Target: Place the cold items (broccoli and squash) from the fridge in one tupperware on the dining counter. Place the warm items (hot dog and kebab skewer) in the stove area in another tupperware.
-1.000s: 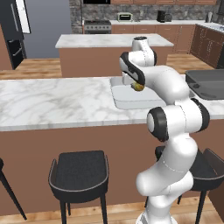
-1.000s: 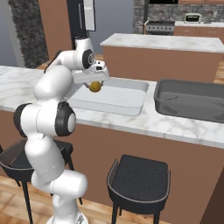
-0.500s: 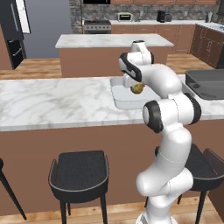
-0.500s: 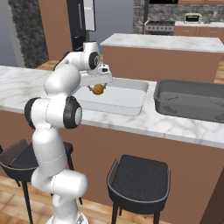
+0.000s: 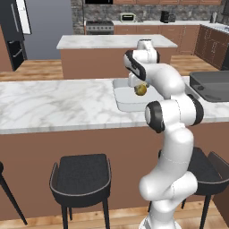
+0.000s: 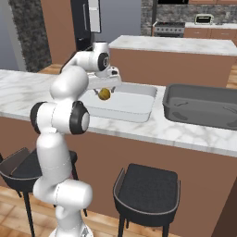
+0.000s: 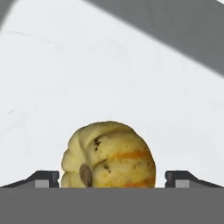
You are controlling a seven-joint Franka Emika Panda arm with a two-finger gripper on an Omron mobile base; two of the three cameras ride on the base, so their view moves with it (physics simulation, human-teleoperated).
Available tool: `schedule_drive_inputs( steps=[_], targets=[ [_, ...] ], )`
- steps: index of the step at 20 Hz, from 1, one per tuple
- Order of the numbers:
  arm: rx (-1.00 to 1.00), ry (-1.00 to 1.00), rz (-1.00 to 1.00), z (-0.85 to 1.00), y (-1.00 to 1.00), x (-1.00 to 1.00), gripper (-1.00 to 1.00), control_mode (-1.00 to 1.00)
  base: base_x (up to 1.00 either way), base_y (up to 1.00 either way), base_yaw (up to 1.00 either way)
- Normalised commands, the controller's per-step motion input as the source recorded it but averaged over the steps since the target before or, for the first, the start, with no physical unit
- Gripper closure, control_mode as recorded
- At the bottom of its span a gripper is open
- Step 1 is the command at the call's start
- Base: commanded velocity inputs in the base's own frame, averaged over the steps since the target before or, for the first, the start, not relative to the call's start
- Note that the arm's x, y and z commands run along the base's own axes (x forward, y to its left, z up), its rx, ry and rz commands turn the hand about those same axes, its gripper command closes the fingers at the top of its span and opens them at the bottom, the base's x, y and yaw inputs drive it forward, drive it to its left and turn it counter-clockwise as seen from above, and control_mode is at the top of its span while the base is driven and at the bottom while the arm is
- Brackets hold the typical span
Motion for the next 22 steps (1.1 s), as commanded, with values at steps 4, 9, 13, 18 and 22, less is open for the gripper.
schedule_drive_inputs(
  steps=[4, 9, 13, 18, 22],
  targets=[
    [0.06, 0.0, 0.0, 0.24, -0.15, -0.27, -1.0, -1.0, 0.0, 0.0, 0.0],
    [0.11, -0.03, -0.03, 0.51, -0.04, -0.5, -1.0, -1.0, 0.0, 0.0, 0.0],
    [0.11, 0.0, -0.15, 0.5, 0.0, -0.76, -1.0, -1.0, 0.0, 0.0, 0.0],
    [0.05, -0.02, -0.12, 0.37, 0.0, -0.96, -1.0, -1.0, 0.0, 0.0, 0.0],
    [0.0, -0.12, -0.09, 0.44, 0.0, -1.0, -1.0, -1.0, 0.0, 0.0, 0.0]
  ],
)
